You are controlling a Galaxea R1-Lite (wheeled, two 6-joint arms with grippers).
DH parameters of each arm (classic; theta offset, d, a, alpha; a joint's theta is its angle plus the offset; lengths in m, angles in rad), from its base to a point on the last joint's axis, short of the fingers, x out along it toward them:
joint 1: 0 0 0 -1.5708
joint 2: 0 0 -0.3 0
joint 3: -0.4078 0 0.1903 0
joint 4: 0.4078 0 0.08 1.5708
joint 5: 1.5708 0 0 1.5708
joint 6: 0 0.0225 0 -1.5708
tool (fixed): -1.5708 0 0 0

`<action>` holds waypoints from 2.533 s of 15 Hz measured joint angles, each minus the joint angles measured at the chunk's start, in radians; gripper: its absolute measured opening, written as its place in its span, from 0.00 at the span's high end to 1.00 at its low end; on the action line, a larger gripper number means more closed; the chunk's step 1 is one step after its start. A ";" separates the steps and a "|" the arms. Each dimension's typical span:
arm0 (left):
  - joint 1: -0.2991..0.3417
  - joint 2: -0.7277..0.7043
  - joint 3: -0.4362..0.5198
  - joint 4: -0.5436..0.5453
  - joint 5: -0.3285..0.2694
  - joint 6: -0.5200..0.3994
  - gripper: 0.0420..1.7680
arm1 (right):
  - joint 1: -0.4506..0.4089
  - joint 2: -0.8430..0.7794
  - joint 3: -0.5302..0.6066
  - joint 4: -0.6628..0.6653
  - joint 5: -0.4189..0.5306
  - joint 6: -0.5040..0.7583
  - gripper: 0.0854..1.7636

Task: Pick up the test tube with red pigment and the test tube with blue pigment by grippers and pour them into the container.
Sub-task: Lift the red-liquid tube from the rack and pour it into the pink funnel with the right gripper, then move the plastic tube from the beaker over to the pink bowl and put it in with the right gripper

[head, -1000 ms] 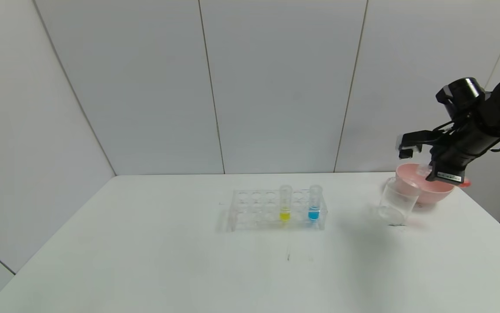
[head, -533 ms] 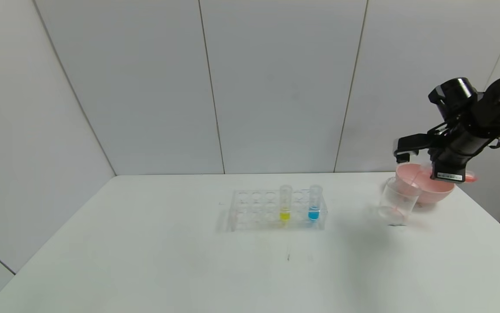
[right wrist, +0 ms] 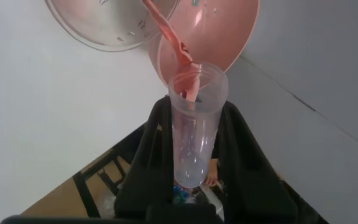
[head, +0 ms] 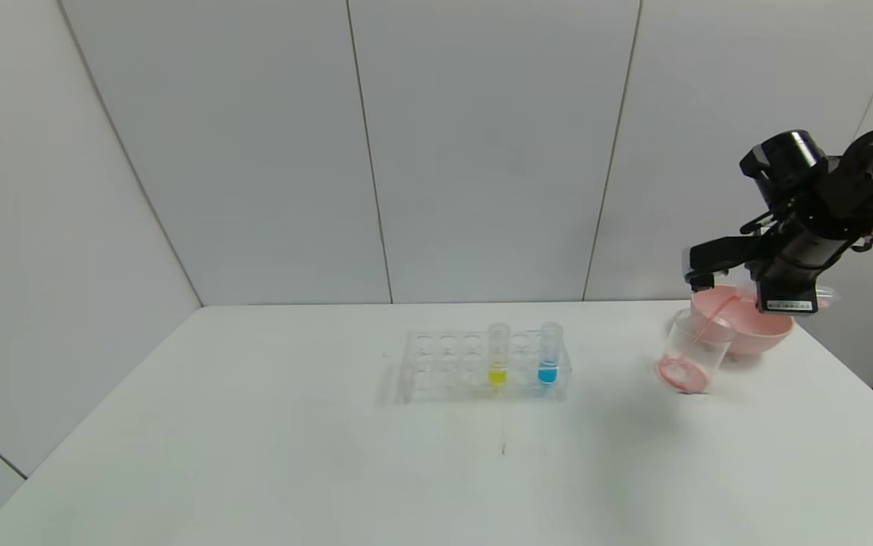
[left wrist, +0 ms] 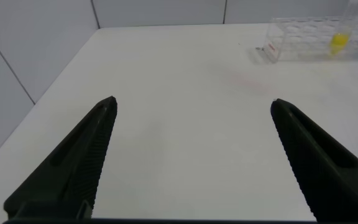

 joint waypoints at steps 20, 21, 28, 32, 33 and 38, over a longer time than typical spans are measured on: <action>0.000 0.000 0.000 0.000 0.000 0.000 0.00 | 0.116 -0.027 0.001 0.103 -0.226 -0.092 0.76; 0.000 0.000 0.000 0.000 0.000 0.000 0.00 | 0.123 -0.026 0.001 0.103 -0.227 -0.090 0.76; 0.000 0.000 0.000 0.000 0.000 0.000 0.00 | 0.131 -0.030 0.002 0.090 -0.223 -0.071 0.76; 0.000 0.000 0.000 0.000 0.000 0.000 0.00 | 0.061 -0.068 0.009 0.089 0.032 0.115 0.76; 0.000 0.000 0.000 0.000 0.000 0.000 0.00 | 0.039 -0.085 0.011 0.090 0.096 0.188 0.76; 0.000 0.000 0.000 0.000 0.000 0.000 0.00 | -0.097 -0.159 0.029 0.051 0.751 0.423 0.76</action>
